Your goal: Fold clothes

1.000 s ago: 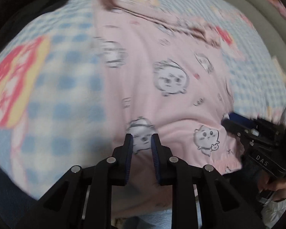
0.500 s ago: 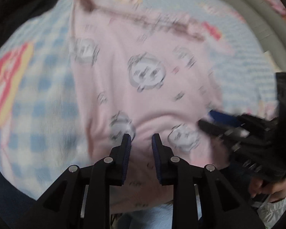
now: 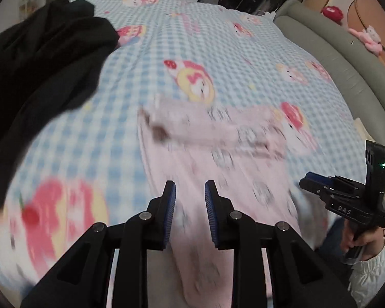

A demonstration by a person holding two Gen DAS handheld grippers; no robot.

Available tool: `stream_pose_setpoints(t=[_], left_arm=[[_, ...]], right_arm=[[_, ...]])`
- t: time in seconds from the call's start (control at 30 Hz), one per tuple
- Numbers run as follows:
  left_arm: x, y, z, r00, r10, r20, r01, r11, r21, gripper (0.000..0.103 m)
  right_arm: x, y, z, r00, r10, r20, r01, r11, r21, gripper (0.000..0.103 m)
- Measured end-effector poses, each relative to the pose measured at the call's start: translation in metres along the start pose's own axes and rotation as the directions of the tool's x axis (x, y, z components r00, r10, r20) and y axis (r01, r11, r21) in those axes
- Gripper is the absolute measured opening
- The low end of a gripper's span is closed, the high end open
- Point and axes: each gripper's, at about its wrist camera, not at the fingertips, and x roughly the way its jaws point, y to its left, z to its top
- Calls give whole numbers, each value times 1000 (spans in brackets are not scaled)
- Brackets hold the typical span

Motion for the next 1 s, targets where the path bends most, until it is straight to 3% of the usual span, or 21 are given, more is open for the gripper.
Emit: stream_pose_setpoints(t=[0.1, 0.17, 0.27, 0.33, 0.43, 0.47, 0.53, 0.63, 0.8, 0.87, 1.0], left_arm=[[35, 4, 18, 997, 38, -63, -36, 999, 27, 25], [56, 8, 21, 993, 21, -113, -19, 1000, 21, 25], [75, 15, 34, 988, 33, -151, -28, 999, 32, 25], [81, 20, 49, 989, 27, -145, -23, 999, 29, 25], [71, 29, 75, 999, 28, -30, -28, 999, -19, 25], [65, 34, 81, 1000, -1, 19, 2, 998, -62, 26], [53, 44, 80, 993, -69, 94, 82, 987, -138, 35], [45, 47, 64, 988, -37, 148, 55, 991, -121, 40], [44, 69, 50, 988, -72, 136, 95, 980, -174, 42], [52, 71, 47, 994, -27, 107, 46, 984, -175, 42], [75, 72, 47, 999, -8, 42, 15, 982, -188, 42]], right_arm=[[25, -8, 27, 999, -25, -38, 24, 1000, -11, 34], [41, -10, 36, 996, -52, -75, 50, 998, -27, 34], [60, -18, 53, 995, -27, -100, 24, 999, -24, 34], [68, -22, 69, 996, -6, -90, 5, 1000, -16, 34], [65, -33, 93, 1000, 3, -4, -3, 999, 47, 35], [63, -36, 100, 1000, 3, 29, -5, 997, 72, 35], [52, -43, 108, 994, 15, 110, -29, 992, 126, 39], [34, -48, 106, 981, 41, 191, -70, 986, 148, 48], [29, -55, 101, 982, -8, 187, -18, 990, 138, 49], [34, -55, 101, 986, -9, 165, -11, 993, 121, 49], [48, -51, 102, 993, 21, 117, -30, 997, 77, 49]])
